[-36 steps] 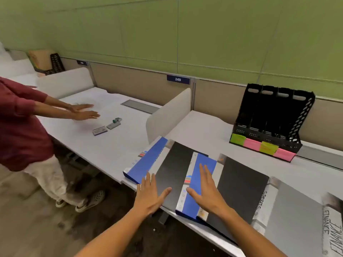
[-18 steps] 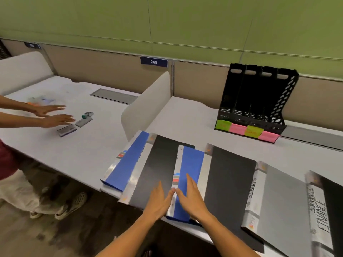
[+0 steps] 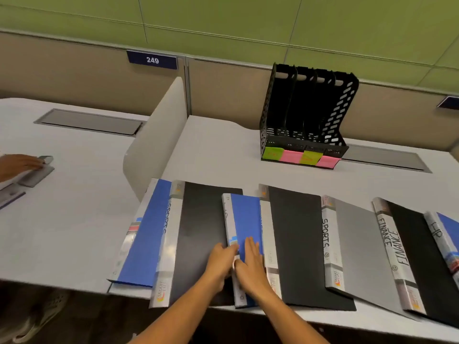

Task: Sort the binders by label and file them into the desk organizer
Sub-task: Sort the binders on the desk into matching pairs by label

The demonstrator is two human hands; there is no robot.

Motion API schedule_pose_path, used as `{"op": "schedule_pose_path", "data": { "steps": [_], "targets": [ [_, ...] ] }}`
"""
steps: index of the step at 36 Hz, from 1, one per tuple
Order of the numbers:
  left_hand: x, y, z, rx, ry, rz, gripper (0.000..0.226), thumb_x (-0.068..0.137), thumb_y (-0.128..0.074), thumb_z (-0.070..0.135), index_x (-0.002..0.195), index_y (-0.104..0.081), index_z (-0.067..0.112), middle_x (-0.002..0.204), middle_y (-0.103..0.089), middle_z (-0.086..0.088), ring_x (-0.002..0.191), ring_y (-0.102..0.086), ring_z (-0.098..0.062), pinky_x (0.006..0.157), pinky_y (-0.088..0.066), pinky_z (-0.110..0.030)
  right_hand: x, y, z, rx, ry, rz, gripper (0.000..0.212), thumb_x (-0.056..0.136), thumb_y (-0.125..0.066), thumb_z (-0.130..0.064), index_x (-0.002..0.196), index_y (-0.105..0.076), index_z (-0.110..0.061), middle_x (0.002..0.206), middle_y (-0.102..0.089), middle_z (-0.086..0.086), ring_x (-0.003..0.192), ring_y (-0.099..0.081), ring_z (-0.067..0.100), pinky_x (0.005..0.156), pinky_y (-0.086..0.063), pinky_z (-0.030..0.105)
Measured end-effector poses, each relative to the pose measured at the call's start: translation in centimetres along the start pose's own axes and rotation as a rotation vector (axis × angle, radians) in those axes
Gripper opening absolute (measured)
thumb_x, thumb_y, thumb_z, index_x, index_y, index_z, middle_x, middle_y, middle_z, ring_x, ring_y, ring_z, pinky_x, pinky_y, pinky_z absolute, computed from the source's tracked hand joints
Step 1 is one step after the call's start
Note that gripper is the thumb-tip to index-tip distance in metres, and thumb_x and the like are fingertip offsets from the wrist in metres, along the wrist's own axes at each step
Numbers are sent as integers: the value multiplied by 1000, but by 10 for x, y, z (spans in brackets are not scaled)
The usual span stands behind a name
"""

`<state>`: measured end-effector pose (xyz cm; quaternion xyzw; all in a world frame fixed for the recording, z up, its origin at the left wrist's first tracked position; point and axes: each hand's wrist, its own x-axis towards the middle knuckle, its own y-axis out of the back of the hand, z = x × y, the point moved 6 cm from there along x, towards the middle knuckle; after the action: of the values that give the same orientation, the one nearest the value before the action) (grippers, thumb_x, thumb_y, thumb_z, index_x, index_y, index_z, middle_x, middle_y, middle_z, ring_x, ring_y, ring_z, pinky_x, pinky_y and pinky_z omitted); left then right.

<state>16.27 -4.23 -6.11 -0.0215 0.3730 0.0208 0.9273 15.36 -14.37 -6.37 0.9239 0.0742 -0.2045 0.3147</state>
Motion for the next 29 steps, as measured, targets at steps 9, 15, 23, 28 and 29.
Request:
{"op": "schedule_pose_path", "data": {
  "steps": [9, 15, 23, 28, 29],
  "targets": [
    [0, 8, 0, -33, 67, -223, 33, 86, -73, 27, 112, -61, 10, 100, -76, -10, 90, -75, -23, 69, -61, -38, -25, 10, -8, 155, -52, 102, 65, 106, -40, -28, 160, -4, -34, 168, 0, -15, 153, 2, 6, 127, -8, 43],
    [-6, 36, 1, -52, 5, -213, 28, 86, -74, 17, 106, -56, 10, 93, -77, -16, 78, -77, -27, 58, -59, -35, -40, 13, -23, 208, -63, 132, 73, 98, -45, -61, 158, -7, -45, 165, -8, -24, 152, -8, 5, 125, -16, 38],
    [-26, 94, 44, 34, -124, 37, 21, 82, -80, 14, 94, -63, 15, 95, -73, -23, 83, -70, -38, 80, -56, -49, -31, 44, -24, 231, -56, 154, 72, 101, -49, -49, 160, -10, -37, 167, -8, -18, 153, -8, 4, 125, -14, 35],
    [-53, 123, 70, 270, -238, 288, 30, 78, -84, 22, 96, -64, 9, 96, -66, -20, 69, -62, -12, 79, -49, -27, -31, 51, -22, 293, -122, 61, 76, 93, -52, -57, 158, -15, -43, 165, -25, -9, 149, -29, 13, 120, -31, 43],
    [-58, 128, 74, 302, -281, 281, 30, 78, -84, 23, 96, -63, 9, 98, -65, -20, 68, -61, -10, 76, -47, -21, -32, 49, -21, 299, -127, 33, 78, 91, -52, -59, 157, -14, -44, 164, -26, -8, 148, -32, 13, 119, -33, 44]
  ]
}}
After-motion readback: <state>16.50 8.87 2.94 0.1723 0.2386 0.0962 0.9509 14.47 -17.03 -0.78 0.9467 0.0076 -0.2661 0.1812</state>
